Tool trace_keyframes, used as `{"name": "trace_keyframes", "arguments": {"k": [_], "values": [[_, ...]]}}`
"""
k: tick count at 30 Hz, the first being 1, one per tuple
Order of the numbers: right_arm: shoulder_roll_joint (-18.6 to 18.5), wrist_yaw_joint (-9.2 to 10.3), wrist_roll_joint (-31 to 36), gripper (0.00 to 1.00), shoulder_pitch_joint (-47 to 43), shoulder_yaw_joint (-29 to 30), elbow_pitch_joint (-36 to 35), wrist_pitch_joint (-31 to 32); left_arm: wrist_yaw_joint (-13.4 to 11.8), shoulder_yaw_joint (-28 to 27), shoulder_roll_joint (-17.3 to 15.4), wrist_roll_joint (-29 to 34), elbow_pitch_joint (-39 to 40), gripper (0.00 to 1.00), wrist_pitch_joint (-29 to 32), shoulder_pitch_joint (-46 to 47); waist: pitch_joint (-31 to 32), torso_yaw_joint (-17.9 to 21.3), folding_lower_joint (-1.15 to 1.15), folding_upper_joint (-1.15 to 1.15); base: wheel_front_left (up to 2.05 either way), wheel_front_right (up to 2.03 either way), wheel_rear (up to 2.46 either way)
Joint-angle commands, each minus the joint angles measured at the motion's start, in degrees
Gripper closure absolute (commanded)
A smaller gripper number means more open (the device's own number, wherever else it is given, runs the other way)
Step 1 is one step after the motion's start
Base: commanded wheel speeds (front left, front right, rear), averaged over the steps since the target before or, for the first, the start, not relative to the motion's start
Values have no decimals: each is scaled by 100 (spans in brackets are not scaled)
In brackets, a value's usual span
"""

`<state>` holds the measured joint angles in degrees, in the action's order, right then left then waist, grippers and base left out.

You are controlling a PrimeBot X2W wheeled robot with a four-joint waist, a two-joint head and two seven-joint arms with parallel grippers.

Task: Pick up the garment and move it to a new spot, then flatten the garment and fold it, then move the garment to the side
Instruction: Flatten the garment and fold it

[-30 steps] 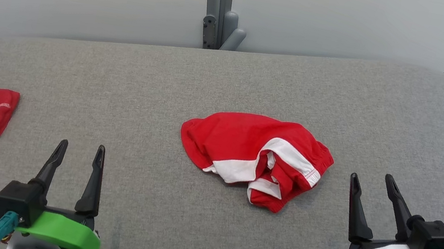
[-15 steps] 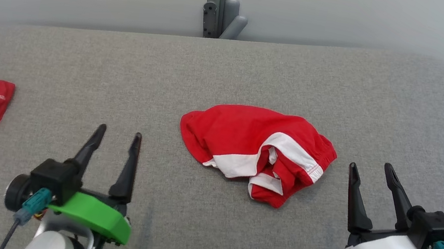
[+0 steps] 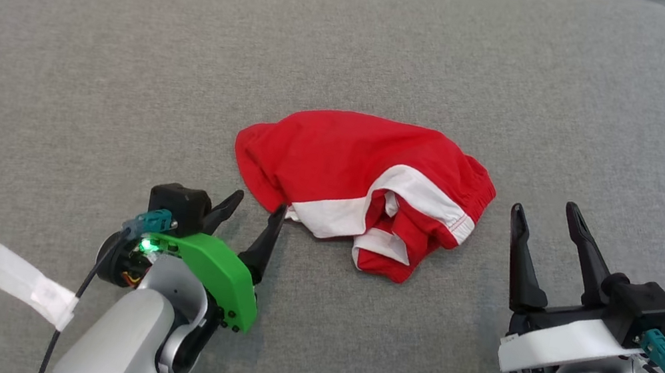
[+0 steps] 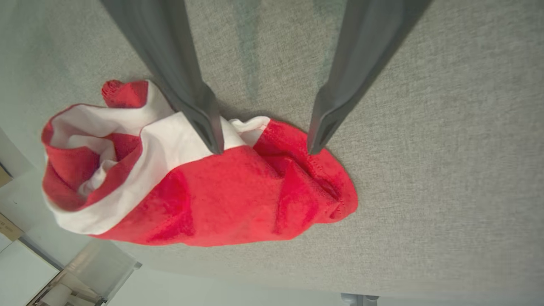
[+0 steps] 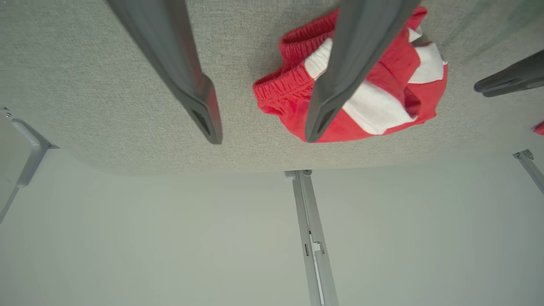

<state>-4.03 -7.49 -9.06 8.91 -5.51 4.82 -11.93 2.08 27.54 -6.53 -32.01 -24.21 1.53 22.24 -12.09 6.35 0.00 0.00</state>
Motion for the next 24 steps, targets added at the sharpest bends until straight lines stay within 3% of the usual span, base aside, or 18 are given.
{"name": "trace_keyframes", "arguments": {"k": [1, 9, 11, 12, 18, 24], "values": [[13, 0, -36, 0, 81, 3, 22, -52, 21, -42, -14, -29, -112, 0, 24, 126, -291, 274, 0, 0, 0, 0, 0], [49, 0, -47, 0, 238, 13, 174, -187, 149, -232, 105, -333, -1171, 0, -24, 608, -496, 460, 0, 0, 0, 0, 0], [54, 0, -41, 0, 253, 33, 197, -208, 234, -202, 116, -388, -1335, 71, -37, 690, -525, 465, 0, 0, 0, 0, 0], [56, 0, -34, 0, 268, 43, 206, -211, 283, -207, 140, -476, -1400, 100, -33, 710, -537, 464, 0, 0, 0, 0, 0], [71, 0, -18, 0, 323, 112, 277, -252, 441, -197, 31, -569, -1509, 100, -311, 894, -548, 379, 0, 0, 0, 0, 0], [84, 0, -58, 0, 246, 188, 342, -288, 417, -341, -306, -615, -932, 100, -474, 763, -455, 188, 0, 0, 0, 0, 0]]}}
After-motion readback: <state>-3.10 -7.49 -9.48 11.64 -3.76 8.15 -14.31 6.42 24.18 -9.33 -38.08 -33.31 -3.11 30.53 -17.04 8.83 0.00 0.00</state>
